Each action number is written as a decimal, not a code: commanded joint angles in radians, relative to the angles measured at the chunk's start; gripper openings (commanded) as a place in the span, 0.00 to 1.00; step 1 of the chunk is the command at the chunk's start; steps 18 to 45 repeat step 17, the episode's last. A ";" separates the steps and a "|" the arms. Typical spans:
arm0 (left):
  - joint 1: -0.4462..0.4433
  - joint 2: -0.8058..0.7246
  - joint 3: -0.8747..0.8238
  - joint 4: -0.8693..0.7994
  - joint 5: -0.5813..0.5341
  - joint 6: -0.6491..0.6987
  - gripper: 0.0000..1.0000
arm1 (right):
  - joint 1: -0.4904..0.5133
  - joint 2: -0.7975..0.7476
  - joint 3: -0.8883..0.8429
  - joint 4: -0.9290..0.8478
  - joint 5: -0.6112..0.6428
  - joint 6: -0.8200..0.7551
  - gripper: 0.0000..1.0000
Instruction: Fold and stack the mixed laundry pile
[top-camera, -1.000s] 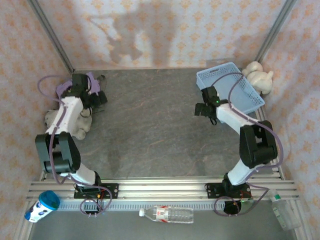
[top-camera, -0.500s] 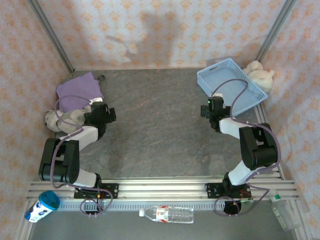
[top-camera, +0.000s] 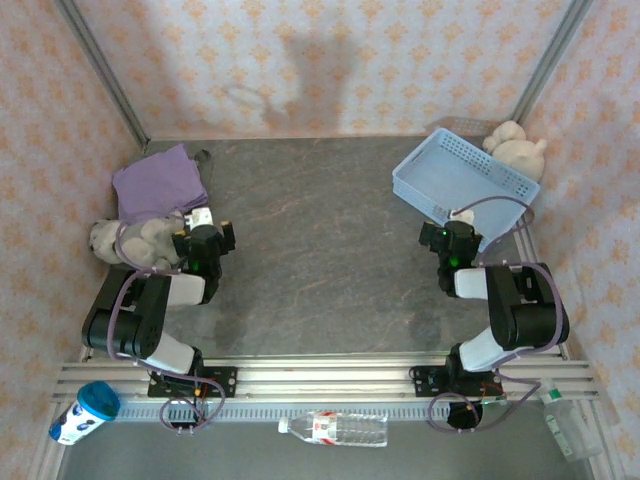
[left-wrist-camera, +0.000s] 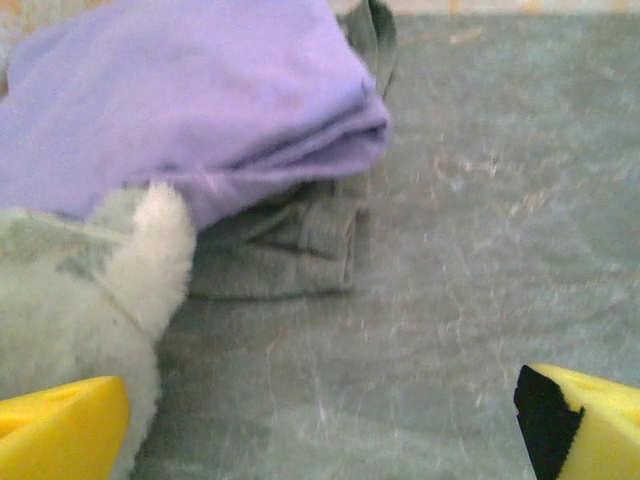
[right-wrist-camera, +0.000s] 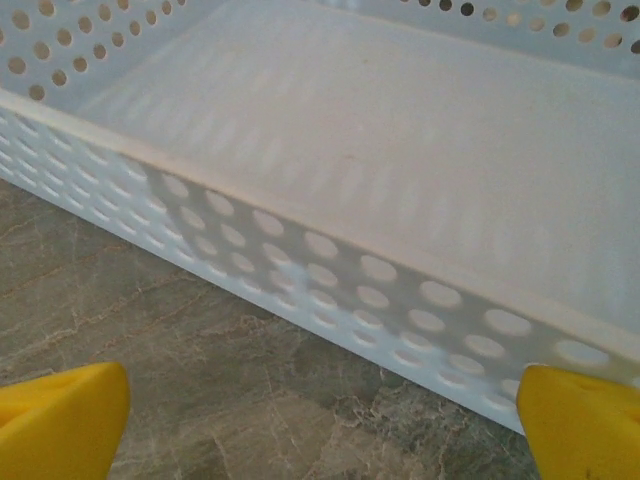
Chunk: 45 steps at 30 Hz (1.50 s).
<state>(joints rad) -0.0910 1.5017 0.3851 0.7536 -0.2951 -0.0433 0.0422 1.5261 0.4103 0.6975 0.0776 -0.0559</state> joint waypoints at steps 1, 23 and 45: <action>0.005 -0.010 0.030 0.005 -0.014 0.009 1.00 | -0.008 0.000 0.008 0.092 -0.004 0.014 0.99; 0.006 -0.005 0.024 0.020 -0.020 0.011 1.00 | -0.011 -0.004 0.013 0.073 -0.032 0.007 0.99; 0.006 -0.005 0.024 0.020 -0.020 0.011 1.00 | -0.011 -0.004 0.013 0.073 -0.032 0.007 0.99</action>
